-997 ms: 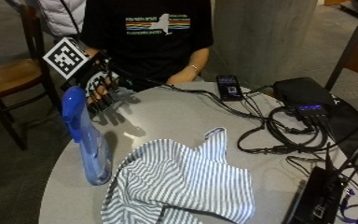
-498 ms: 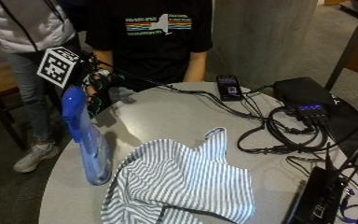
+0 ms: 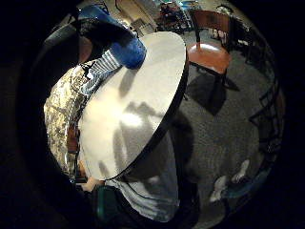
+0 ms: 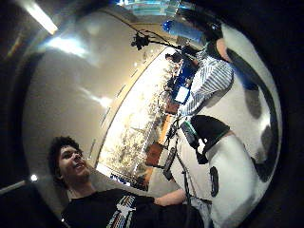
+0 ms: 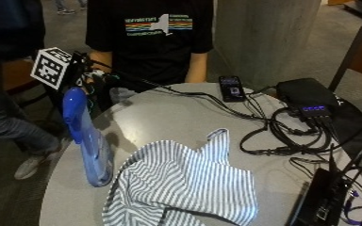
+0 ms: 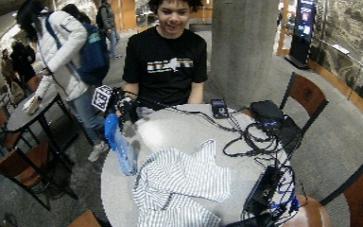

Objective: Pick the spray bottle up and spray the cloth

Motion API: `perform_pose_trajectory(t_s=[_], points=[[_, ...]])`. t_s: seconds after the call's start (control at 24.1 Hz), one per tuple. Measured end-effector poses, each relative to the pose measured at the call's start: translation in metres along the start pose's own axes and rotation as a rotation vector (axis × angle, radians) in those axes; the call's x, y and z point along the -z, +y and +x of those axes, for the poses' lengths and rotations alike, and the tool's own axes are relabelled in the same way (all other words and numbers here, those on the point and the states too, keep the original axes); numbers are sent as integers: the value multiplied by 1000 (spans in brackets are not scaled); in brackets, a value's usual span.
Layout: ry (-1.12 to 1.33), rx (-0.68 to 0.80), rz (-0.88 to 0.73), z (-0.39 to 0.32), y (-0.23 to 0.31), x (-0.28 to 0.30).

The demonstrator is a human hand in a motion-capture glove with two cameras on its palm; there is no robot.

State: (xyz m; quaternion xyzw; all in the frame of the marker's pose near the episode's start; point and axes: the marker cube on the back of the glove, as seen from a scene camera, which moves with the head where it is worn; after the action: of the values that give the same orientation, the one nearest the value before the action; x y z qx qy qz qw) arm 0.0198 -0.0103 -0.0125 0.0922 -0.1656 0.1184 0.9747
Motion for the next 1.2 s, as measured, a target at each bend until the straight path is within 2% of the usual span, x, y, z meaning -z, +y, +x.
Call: perform_pose_trajectory(t_s=[0.42,1.2], points=[[37,-31,-13,2,-36,-3],[-7,-148,-7,23,-166,-45]])
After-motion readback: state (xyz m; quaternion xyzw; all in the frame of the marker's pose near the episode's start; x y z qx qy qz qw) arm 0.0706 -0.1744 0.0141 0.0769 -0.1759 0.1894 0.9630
